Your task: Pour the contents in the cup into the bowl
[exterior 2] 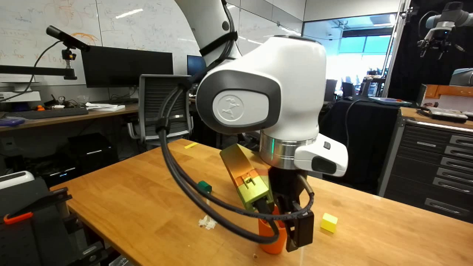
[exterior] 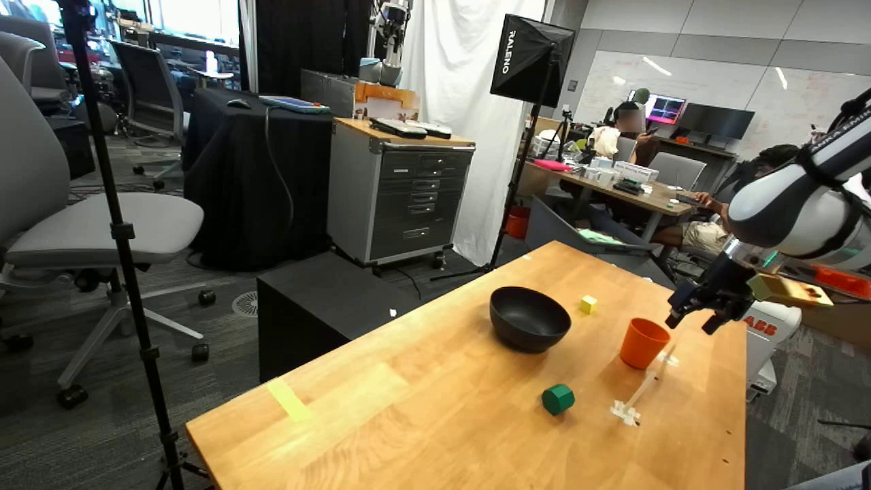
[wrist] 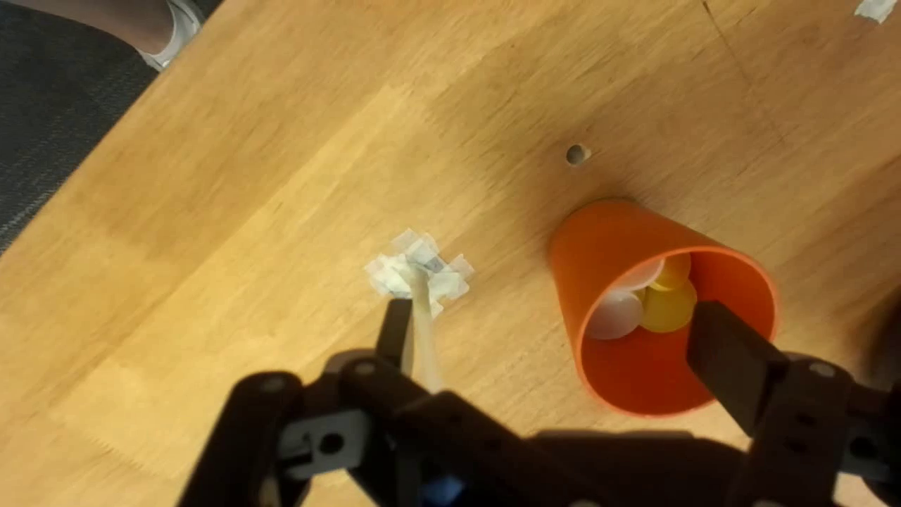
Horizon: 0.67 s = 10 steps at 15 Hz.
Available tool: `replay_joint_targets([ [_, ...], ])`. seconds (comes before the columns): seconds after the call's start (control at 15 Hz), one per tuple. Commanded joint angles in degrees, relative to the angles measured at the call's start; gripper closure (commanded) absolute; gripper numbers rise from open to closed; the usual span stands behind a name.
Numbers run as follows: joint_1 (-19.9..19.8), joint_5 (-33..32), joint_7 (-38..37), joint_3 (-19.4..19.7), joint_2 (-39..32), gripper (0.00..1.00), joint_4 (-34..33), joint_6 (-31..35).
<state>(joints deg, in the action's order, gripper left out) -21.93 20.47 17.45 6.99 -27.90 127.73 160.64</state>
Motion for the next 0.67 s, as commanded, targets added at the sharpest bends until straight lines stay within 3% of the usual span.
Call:
replay_joint_targets([
  [0.0,-1.9,-0.9,-1.6,-2.4,-2.5,0.00,-1.7,3.2],
  [0.6,-8.8,0.4,-0.3,-10.0,-5.1,0.00,-2.9,6.9],
])
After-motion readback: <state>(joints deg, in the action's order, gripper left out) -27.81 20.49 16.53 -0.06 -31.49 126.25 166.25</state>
